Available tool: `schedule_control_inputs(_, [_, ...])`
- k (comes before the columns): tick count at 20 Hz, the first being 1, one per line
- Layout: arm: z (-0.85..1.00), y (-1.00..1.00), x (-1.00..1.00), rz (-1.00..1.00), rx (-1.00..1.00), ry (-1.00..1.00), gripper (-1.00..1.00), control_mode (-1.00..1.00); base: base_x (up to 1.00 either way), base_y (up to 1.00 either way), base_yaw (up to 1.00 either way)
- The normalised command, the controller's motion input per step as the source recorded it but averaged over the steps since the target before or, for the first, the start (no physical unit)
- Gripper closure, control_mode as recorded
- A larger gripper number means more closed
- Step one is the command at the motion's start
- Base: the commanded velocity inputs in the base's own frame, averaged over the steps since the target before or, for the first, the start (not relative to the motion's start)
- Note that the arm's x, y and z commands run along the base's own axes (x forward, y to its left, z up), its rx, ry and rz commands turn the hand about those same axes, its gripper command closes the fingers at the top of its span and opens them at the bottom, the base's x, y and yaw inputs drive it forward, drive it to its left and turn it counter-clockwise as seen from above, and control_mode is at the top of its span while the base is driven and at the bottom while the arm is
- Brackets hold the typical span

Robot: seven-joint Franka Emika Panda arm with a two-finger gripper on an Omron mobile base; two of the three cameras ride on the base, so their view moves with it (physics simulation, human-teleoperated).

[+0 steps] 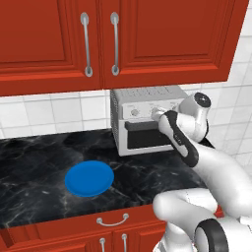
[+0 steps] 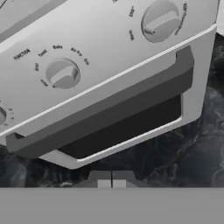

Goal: Pick up the bagel from the plate, place it on the toaster oven rack, close the door, and set the timer.

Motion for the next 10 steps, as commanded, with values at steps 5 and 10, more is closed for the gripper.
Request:
schedule_control_inputs(5, [0.52, 0.07, -0.33, 0.00, 0.00, 0.00, 1.00, -1.00, 0.00, 0.00, 0.00])
schedule_control_inputs(10, [0.47, 0.23, -0.05, 0.01, -0.02, 0.00, 1.00, -1.00, 0.00, 0.00, 0.00])
